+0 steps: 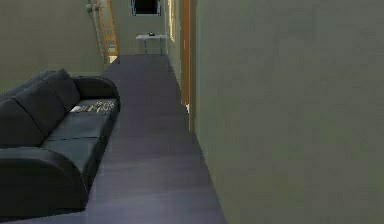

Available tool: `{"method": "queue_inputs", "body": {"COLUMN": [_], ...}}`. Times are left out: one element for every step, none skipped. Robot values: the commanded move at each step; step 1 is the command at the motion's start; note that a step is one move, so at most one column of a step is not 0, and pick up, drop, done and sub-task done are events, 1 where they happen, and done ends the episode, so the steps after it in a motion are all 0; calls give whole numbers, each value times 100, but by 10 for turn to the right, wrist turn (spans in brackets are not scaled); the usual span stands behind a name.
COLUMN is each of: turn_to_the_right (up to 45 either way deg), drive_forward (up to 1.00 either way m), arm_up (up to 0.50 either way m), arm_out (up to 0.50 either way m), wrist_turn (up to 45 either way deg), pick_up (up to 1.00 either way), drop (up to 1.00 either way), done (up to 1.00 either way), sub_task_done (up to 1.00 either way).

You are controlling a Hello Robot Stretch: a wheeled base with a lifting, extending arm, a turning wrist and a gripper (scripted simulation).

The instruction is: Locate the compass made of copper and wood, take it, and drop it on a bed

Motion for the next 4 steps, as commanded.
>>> {"method": "queue_inputs", "body": {"turn_to_the_right": [0,-90,0,0], "drive_forward": [5,0,100,100], "arm_up": [0,0,0,0], "arm_out": [0,0,0,0], "wrist_turn": [0,0,0,0], "pick_up": [0,0,0,0], "drop": [0,0,0,0], "done": [0,0,0,0], "sub_task_done": [0,0,0,0]}}
